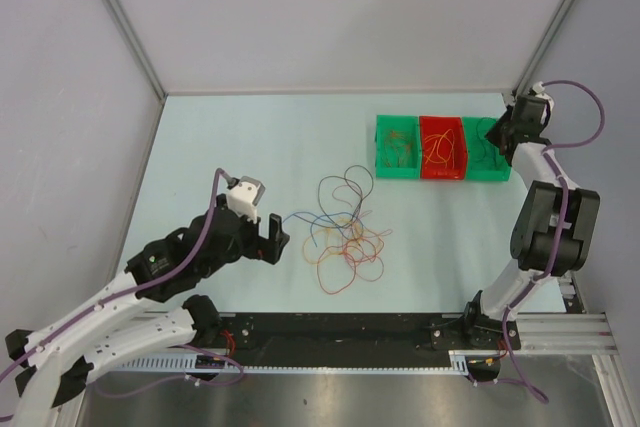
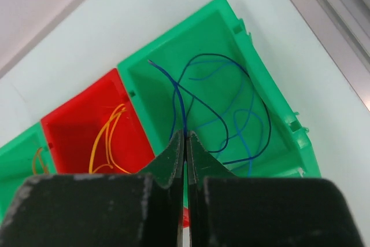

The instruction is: Untangle the cables

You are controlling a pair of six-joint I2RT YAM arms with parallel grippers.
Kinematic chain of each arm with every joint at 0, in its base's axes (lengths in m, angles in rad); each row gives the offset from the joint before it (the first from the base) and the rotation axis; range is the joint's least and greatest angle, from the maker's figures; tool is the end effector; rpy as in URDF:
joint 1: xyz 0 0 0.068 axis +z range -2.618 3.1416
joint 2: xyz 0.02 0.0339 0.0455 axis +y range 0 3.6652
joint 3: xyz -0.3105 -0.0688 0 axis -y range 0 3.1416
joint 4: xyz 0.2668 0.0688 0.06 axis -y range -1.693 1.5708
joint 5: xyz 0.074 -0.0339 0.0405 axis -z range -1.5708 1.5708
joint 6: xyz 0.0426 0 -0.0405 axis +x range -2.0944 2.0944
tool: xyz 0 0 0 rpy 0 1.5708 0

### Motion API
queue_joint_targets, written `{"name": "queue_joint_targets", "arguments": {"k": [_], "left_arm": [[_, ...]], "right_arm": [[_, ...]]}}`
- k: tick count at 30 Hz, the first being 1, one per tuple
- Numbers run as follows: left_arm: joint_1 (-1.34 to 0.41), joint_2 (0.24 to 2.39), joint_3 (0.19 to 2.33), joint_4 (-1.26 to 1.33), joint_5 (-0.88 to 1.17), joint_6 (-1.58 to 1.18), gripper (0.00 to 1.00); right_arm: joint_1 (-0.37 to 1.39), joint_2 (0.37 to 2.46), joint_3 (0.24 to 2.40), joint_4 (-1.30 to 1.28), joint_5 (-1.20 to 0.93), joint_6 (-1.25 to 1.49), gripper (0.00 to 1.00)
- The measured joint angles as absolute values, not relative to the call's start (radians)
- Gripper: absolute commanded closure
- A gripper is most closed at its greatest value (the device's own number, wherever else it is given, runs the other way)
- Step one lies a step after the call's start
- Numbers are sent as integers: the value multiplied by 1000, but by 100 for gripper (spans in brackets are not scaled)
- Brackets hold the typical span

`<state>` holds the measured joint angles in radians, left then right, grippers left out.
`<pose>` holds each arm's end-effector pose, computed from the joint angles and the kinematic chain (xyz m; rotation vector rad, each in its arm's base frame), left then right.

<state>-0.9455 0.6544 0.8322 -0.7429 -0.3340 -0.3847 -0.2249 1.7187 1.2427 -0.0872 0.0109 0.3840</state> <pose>0.0828 -0.0908 0.3476 0.3984 2.0947 -0.4390 0.4181 -0.0961 0.2894 0.6461 2.0349 0.0819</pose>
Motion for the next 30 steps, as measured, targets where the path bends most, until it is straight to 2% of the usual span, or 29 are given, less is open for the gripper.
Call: {"name": "queue_joint_targets", "arguments": {"k": [16,17,20,21,24,27,30], "left_arm": [[-945,645,832,-743,-333,-385,0],[-945,645,832,-743,-333,-385,0],[-945,643,832,-743,-333,-385,0],[-945,643,832,-743,-334,-385,0],[-945,638,832,-743,-334,-385,0],[-945,633,832,-743,-334,-385,0],[-945,627,832,-743,-334,-385,0]], "right_arm": [[-250,1842,1242,-129,-56,392,100],[-251,1842,1243,-131,-65,392,98],[-252,1842,1254,-158,-83,390,82],[-252,1840,1261,-167,-88,390,73],[-252,1828,1283,-192,-96,391,57],[-253,1786,1306,-227,-97,389,49],[-253,1736,1328,-250,-99,388,47]]}}
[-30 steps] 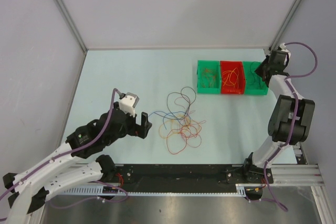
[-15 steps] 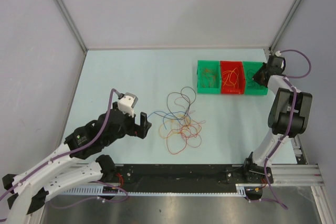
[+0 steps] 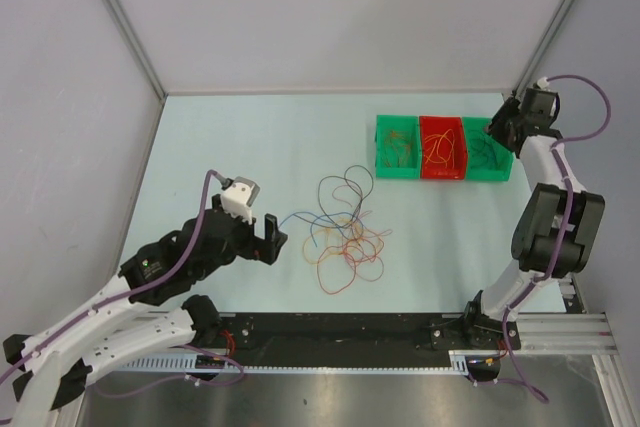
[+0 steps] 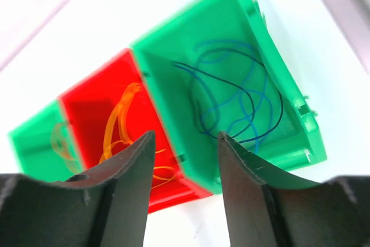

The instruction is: Untangle the cables

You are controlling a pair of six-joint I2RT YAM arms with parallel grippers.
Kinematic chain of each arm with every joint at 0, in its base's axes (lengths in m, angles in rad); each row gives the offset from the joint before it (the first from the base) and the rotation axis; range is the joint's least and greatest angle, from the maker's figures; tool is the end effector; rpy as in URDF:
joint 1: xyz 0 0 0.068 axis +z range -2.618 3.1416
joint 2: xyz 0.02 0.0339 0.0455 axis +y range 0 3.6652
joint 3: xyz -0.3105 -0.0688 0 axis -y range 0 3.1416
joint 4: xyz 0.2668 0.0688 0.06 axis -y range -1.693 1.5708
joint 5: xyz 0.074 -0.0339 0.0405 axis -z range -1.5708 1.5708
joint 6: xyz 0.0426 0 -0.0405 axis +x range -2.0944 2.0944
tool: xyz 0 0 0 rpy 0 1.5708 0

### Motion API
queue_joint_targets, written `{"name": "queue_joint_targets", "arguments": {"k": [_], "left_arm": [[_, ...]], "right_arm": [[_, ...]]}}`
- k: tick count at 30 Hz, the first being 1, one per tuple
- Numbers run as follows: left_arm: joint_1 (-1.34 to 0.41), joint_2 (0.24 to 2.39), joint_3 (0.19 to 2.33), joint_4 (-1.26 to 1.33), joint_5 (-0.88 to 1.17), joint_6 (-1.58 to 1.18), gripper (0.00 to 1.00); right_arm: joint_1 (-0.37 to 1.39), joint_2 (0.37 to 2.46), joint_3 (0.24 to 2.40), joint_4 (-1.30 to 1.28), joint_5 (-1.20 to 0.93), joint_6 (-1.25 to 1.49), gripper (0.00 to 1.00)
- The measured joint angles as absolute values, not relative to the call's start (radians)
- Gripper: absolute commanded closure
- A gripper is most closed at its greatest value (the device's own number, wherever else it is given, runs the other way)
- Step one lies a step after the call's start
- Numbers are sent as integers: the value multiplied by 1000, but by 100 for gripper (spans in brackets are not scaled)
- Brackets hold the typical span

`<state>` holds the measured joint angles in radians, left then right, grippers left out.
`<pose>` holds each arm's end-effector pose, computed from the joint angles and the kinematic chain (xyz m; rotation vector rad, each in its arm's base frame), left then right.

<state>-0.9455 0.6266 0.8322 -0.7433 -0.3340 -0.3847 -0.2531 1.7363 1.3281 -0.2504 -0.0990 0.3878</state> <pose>0.0790 -0.0855 0.3503 0.3877 2.0726 -0.4573 0.4192 -0.1041 0.2977 0.6514 2.1347 0.1840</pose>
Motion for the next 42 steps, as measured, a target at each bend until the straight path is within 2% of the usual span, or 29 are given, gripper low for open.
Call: {"name": "queue_joint_targets", "arguments": {"k": [11,17,23,34,40,42], "left_arm": [[-945,622,832,-743,-334,-385,1],[-945,674,832,-742,-334,-390,2],[-945,771,832,-710,-317,-416,2],[-969,1028,848,-539,-241,-467,4],[-1005,1214,914,-450,-205,-483,5],[-1015,1281,947,-420,-197,-489,9]], "right_arm": [[-251,1459,1369,-363,-118,413,45],[-93,1311,1314,-397,-102,437,45],[124,1182,1119,-403,-86,465,46],[327,900,732,-405,-30,605,46],[450,854,617,-390,49,679,47],[476,856,596,-382,78,697,47]]}}
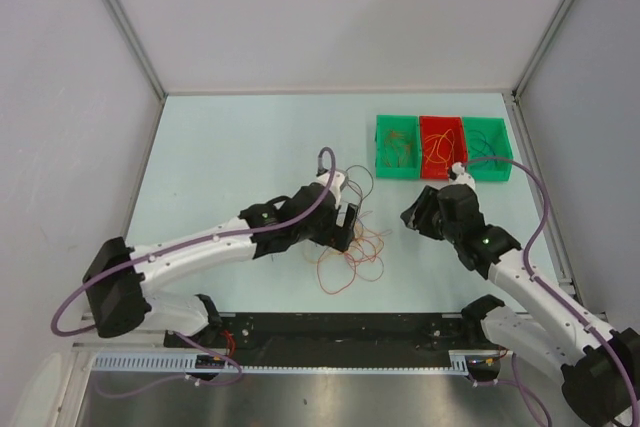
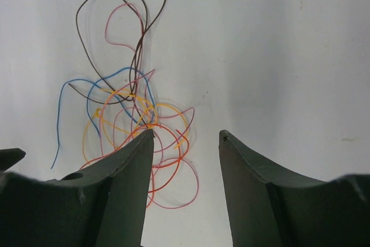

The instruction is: Untangle the cables

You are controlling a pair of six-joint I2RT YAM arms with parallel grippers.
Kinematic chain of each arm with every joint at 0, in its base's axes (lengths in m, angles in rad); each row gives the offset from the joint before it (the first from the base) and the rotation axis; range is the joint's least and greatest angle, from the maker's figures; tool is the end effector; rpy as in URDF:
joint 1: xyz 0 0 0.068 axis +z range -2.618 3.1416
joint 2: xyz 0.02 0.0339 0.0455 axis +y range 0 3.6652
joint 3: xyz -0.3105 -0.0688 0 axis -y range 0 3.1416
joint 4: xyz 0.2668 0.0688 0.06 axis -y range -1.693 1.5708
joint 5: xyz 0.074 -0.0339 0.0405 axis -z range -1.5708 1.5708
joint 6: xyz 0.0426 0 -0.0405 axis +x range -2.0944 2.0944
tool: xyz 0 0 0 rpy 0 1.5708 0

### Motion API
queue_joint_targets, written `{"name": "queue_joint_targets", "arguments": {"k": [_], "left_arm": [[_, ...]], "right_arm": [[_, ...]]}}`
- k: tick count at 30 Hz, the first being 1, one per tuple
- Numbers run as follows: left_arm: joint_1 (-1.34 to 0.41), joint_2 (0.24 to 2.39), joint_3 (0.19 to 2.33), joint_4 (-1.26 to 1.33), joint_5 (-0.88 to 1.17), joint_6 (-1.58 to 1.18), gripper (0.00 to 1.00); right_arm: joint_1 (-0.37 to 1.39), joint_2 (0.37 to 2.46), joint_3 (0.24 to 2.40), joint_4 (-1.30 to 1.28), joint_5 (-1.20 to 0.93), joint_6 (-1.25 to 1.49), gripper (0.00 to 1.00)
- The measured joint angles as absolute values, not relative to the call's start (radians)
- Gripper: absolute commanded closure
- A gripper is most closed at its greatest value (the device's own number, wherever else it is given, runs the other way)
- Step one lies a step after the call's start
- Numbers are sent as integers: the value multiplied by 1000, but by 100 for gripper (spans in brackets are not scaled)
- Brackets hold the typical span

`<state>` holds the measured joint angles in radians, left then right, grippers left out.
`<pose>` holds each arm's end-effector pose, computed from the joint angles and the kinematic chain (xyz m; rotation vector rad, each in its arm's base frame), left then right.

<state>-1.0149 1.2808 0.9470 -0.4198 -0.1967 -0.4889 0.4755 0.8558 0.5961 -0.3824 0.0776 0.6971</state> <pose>0.1587 -0.2397 0.3011 0.5173 2.3101 -0.5290 0.1642 0.0808 0.2677 0.2947 2.2499 0.5553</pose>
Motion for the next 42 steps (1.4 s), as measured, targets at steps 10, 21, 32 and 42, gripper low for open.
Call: {"name": "queue_joint_targets", "arguments": {"k": [10,21,32,42], "left_arm": [[-1023,1549,1073,-341,-170,-490,28],[-1024,1717,1144,-342,-186,-505,91],[-1025,1697,1371,-546,-246,-485,100],[-1026,1343,1908,-649,-259,-402,100]], "right_arm": [[532,863,503,-307,182,760,47],[534,867,483,-278,203,767,47],[535,880,479,-271,202,767,47],[535,854,479,-271,203,782,47]]}}
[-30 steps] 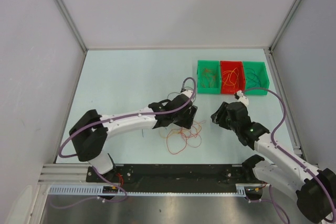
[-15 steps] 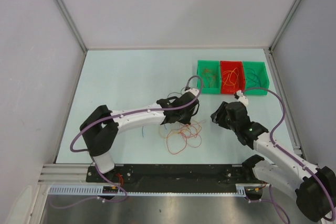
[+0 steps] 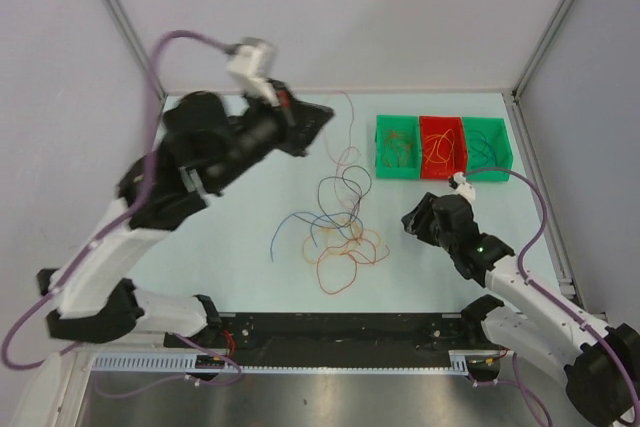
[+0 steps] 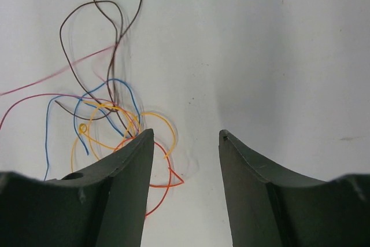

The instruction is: Untangle the cables

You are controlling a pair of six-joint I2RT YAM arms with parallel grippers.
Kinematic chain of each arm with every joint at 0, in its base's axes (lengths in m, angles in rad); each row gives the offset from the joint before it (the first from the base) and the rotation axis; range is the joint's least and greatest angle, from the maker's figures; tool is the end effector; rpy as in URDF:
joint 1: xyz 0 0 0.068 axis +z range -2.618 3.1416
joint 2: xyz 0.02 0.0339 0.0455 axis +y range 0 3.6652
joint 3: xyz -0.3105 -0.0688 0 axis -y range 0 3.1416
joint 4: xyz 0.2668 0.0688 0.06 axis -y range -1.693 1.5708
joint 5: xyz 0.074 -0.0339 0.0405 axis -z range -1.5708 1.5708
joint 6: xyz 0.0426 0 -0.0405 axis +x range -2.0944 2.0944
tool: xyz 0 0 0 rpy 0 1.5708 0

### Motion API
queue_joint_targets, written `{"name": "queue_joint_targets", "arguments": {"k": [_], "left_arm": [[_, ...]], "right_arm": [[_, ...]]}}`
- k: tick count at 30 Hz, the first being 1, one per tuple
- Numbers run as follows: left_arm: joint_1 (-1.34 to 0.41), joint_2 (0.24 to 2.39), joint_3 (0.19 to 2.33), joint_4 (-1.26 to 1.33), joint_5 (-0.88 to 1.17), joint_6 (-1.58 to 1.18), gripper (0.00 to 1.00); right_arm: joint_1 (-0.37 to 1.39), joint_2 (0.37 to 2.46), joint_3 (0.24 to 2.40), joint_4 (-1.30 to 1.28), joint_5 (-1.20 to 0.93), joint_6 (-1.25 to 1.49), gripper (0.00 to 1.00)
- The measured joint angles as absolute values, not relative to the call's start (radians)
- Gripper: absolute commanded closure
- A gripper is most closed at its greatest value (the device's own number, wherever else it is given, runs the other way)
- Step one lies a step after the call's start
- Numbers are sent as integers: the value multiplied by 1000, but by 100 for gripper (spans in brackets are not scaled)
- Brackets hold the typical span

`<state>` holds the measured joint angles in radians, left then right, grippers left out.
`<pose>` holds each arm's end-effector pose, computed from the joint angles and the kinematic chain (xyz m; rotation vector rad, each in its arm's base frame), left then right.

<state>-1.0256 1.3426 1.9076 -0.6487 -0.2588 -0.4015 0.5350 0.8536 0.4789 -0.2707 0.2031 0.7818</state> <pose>0.1430 -0.2147 0.5998 0.3309 1.6937 -0.8628 0.1580 0.0837 0.2361 0.3896 2.2139 0.5042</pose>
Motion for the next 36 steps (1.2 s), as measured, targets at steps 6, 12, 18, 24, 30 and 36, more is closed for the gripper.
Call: {"name": "queue_joint_targets", "arguments": {"k": [6,12,18,24,30,36], "left_arm": [[-1025,1093,1775,-570,-270,-374,100],[-1026,1076,1485,-532,-252,-373,100],[-1026,1104,1273,-548,-200,-374,100],[-1026,1071,1264,-528,-187,-375,100],[-1026,1042,1250,-517,-211,-375,100],[-1026,999,1155,-509,-257,-391,100]], "right_arm": [[533,801,479,-278,206,781,46],[506,731,493,-281,147,706,44],[501,666,591,-257,-21,588,32],[501,693,675,-180,-162,527,32],[507,902,715,-149,-173,570,35],[530,1147,717,-121,-166,670,35]]}}
